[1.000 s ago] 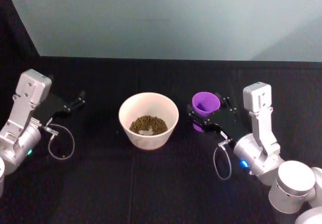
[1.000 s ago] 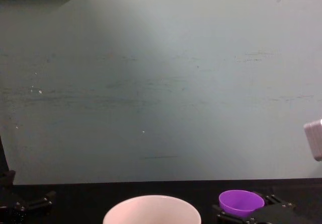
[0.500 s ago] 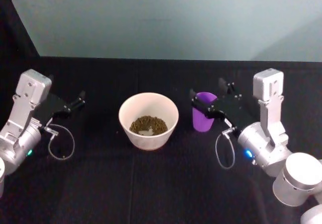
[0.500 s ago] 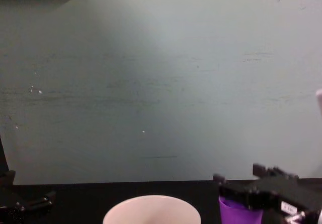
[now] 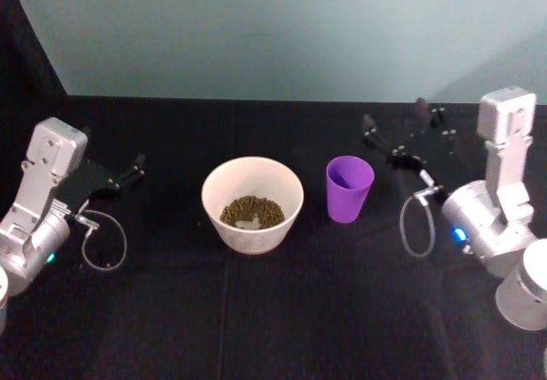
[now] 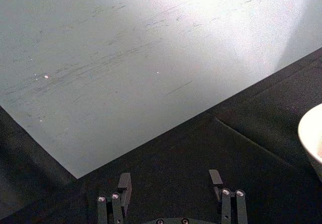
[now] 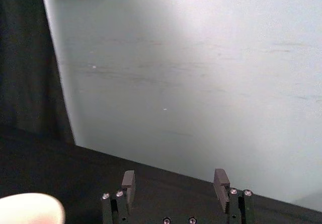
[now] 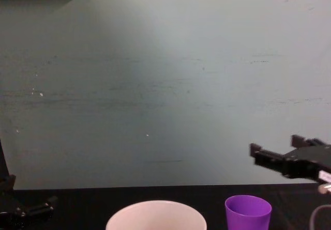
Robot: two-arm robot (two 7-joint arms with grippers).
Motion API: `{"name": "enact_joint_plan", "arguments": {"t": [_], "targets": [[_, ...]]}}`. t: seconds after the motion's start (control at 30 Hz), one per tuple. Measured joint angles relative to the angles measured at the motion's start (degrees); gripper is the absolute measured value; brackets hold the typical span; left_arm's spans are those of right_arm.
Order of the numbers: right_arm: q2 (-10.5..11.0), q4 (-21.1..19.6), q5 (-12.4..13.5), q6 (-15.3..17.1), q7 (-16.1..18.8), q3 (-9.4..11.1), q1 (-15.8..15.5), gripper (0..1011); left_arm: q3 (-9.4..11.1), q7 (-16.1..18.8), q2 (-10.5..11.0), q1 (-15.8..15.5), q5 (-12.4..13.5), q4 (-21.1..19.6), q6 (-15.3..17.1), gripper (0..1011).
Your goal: Pick up the cup and pour the mung beans from the cup into the bowl.
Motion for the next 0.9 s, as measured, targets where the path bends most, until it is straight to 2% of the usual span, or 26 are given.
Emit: {"name": "enact_joint_plan", "arguments": {"t": [0.1, 0.3, 0.6, 0.9], "targets": [[1.23, 0.32, -0.10, -0.19, 0.01, 1.43, 0.43, 1000, 0.00, 0.00, 0.00, 0.00, 0.00, 0.00, 0.00, 1000], [2.51, 2.83, -1.25, -0.93, 0.25, 2.35, 1.17, 1000, 0.00, 0.00, 0.00, 0.00, 0.00, 0.00, 0.00, 1000], [1.91, 7.56, -4.10, -2.94, -1.35, 2.54, 0.90, 1000, 0.00, 0.00, 0.00, 0.00, 0.00, 0.00, 0.00, 1000], [1.46, 8.26, -5.69, -3.13, -2.16, 2.66, 0.44, 1000, 0.00, 0.00, 0.00, 0.00, 0.00, 0.00, 0.00, 1000]]}}
